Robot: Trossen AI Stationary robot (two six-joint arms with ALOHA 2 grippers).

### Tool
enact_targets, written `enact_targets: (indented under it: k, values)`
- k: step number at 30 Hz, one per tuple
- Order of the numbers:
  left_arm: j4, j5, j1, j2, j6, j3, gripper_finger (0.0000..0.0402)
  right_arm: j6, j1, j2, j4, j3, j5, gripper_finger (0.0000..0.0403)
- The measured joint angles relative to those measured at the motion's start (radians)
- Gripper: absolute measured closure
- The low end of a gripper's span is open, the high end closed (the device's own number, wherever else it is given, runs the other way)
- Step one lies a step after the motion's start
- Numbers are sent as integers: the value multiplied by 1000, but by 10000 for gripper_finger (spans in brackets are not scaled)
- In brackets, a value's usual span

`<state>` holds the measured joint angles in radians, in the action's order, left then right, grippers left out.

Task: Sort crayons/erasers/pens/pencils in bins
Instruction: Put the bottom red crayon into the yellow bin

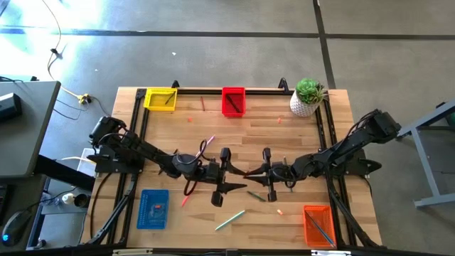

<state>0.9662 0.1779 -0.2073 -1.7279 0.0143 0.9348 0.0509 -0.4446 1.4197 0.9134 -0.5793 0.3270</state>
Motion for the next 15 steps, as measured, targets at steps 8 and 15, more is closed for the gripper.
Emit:
enact_targets:
  k: [8, 15]
  values:
    - [-37, 33, -26, 4, 49, -1, 250, 3, -2, 0, -12, -1, 16, 391]
    - [-111, 136, -52, 50, 106, -2, 250, 3, -2, -1, -19, -3, 39, 391]
